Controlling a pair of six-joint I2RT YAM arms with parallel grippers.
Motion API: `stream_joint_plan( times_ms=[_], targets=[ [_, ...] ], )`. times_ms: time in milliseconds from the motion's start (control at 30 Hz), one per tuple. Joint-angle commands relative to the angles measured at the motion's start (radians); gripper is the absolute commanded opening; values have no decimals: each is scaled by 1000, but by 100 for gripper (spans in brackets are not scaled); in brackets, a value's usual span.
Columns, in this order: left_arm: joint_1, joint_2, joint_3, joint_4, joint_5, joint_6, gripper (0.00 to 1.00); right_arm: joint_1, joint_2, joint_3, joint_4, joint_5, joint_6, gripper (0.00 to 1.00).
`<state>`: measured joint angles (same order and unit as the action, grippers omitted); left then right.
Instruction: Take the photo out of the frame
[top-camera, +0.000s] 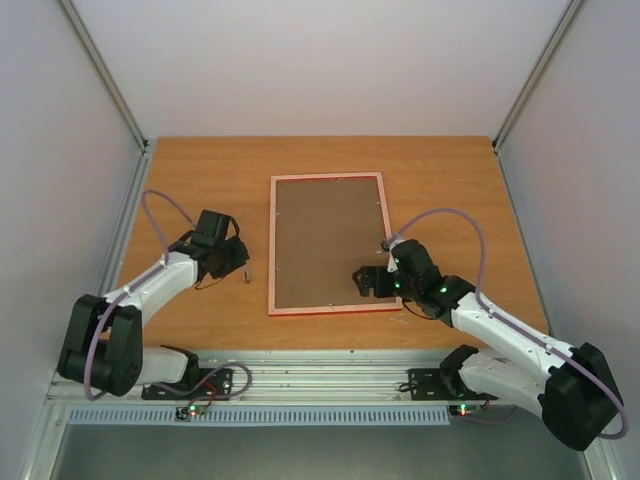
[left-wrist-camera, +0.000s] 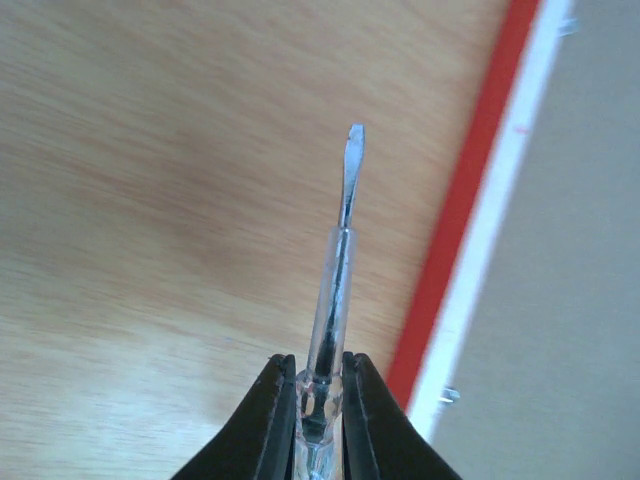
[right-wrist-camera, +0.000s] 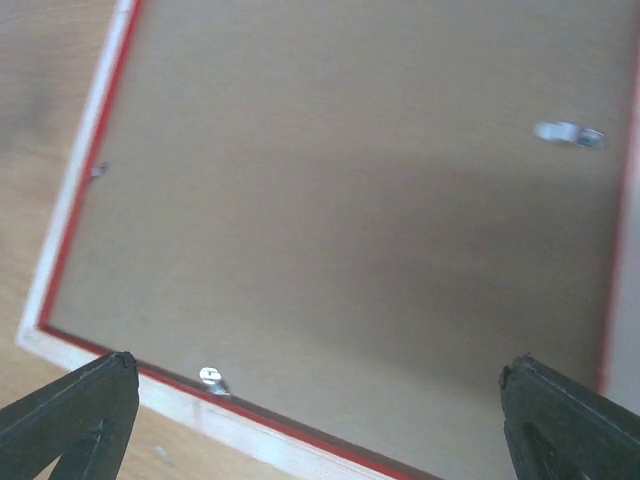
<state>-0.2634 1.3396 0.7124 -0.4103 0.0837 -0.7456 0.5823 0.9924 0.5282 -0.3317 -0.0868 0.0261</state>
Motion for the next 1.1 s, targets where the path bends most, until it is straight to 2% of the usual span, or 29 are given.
stream_joint_plan(
  times_ms=[0,300,433,633,833,1067],
  targets=[
    [-1,-87,-49,157,127,-99,0,114,49,69,107,59,3,98],
    [-55,-241,-144,304,206,-308,1,342,250,148,388,149,5,97],
    [-91,-284,-189,395,230,-398,0,386,312,154,511,162,23,94],
    [-150,-322,-224,518,198,-498,1,410,376,158,662,127,22,80],
    [-229,-309,-235,593,136,-566,1,412,424,201,683,98,-10,76],
    [-270,-262,-235,678,159,-642,1,411,465,219,738,140,-10,67]
  ],
)
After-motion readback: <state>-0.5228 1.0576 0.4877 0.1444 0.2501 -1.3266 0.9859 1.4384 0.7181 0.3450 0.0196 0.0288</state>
